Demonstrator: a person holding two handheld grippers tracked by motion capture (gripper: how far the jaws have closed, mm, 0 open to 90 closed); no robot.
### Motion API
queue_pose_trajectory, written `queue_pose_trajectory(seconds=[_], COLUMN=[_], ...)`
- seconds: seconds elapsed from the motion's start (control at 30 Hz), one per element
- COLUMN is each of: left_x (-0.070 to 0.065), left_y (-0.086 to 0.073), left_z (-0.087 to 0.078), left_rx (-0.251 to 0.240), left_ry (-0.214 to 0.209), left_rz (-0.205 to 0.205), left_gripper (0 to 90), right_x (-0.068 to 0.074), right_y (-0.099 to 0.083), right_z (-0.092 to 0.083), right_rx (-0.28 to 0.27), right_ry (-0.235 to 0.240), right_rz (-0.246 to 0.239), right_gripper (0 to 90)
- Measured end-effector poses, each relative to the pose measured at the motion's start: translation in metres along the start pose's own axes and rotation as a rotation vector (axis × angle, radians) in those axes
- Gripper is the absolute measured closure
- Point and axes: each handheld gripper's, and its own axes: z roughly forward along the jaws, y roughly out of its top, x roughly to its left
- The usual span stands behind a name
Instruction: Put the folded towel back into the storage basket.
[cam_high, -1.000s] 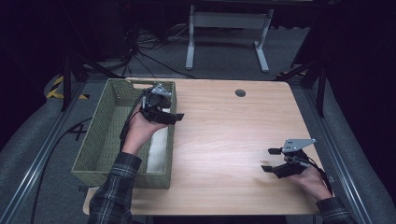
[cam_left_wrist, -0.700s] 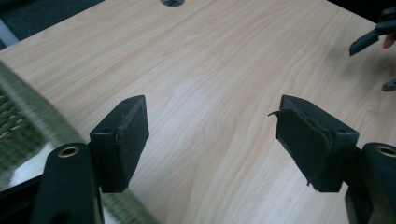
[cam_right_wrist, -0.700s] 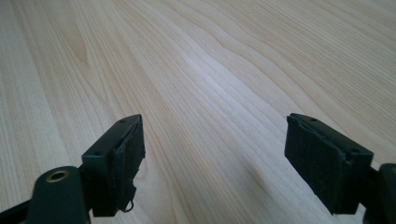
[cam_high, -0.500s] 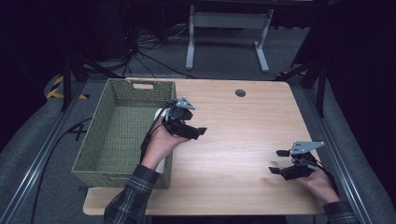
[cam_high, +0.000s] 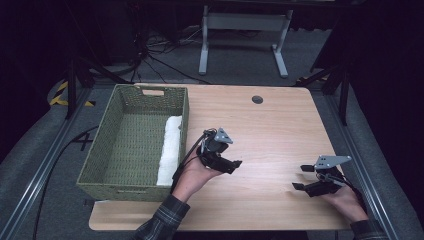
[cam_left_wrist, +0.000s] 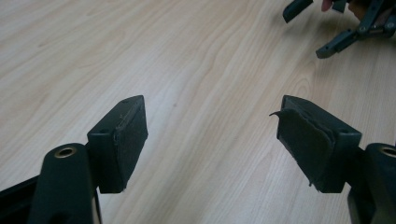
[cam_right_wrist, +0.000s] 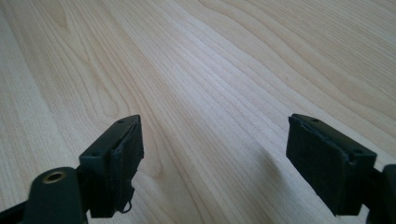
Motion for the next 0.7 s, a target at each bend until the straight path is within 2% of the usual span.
queue_pose_trajectory(seconds=[0.37,0.5,0.7], left_x=[-0.022,-0.026,-0.025], left_y=[-0.019,-0.027,-0.038], left_z=[0.028,0.036,0.05], left_rx=[0.037,0.043,0.102], left_ry=[-0.018,-0.011,-0.022], left_rz=[0.049,0.062,0.074], left_gripper=[25.1,25.1,24.1], right_x=[0.0,0.0,0.001], right_y=[-0.002,-0.003,-0.003], right_z=[0.0,0.001,0.003], right_rx=[0.006,0.015,0.024], right_ry=[0.004,0.004,0.008], right_rz=[0.002,-0.002,-0.009], right_gripper=[19.4,19.4,19.5])
